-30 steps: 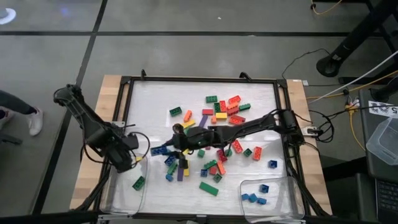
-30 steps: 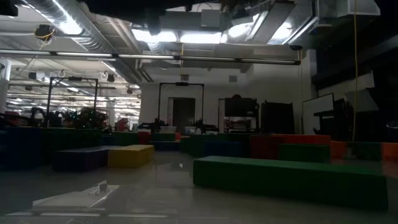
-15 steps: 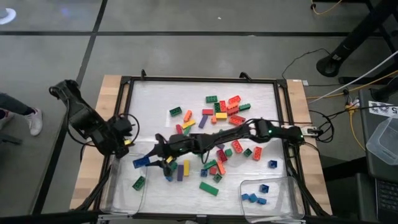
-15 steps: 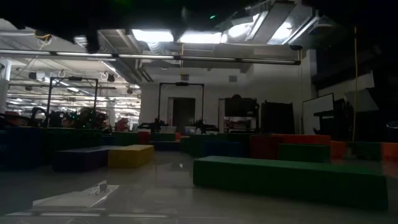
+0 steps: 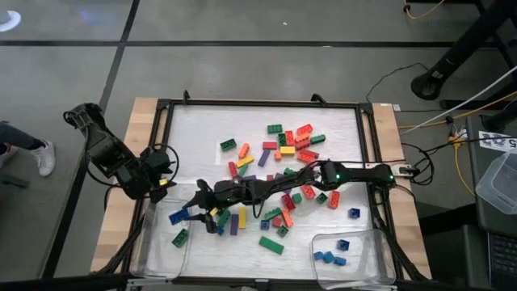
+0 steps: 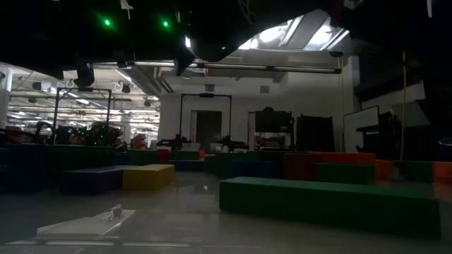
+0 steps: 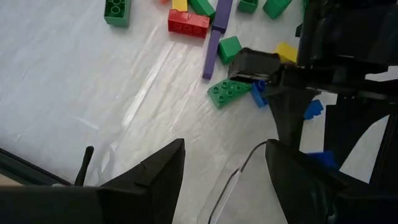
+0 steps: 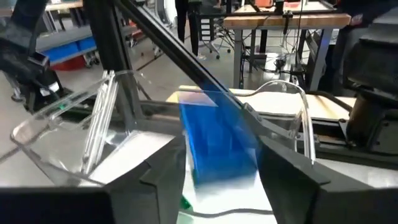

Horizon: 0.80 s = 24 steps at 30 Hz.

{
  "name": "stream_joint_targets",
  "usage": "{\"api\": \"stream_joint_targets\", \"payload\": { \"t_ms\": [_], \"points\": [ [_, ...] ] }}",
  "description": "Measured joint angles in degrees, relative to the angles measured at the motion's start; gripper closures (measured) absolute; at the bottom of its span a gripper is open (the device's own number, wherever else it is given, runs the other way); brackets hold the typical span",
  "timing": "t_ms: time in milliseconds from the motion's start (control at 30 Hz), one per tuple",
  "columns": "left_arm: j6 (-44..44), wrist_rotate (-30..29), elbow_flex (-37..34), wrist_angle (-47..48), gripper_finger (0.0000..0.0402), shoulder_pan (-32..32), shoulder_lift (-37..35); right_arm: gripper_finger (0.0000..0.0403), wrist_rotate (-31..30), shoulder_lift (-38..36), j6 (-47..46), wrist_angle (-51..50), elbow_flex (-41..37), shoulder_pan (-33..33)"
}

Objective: Sort blocks by size
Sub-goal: Put the large blue game piece into the left transparent bin, then put the large green game piece into the left transparent bin

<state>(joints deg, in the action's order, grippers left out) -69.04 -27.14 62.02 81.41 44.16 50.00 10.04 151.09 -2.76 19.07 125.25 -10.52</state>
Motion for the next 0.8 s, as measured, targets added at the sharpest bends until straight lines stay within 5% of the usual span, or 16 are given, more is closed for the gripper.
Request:
{"api": "stream_joint_targets", "payload": {
  "t_ms": [367,600,800],
  "points": [
    [0.4,-2.5,0.0,-5.6,0.019,0.0,0.4,0.0165,1.1,-1.6,-1.5,-4.1,0.0,0.5],
    [8.8,-9.6,0.0,-7.5,0.019,0.0,4.3,0.0171,2.5,-11.8,2.2,-32.0,0.0,2.1],
    [15.1,-10.6,0.0,-10.5,0.019,-0.9,10.1,0.0171,-2.2,-20.2,7.1,-56.3,0.0,2.3]
  ]
}}
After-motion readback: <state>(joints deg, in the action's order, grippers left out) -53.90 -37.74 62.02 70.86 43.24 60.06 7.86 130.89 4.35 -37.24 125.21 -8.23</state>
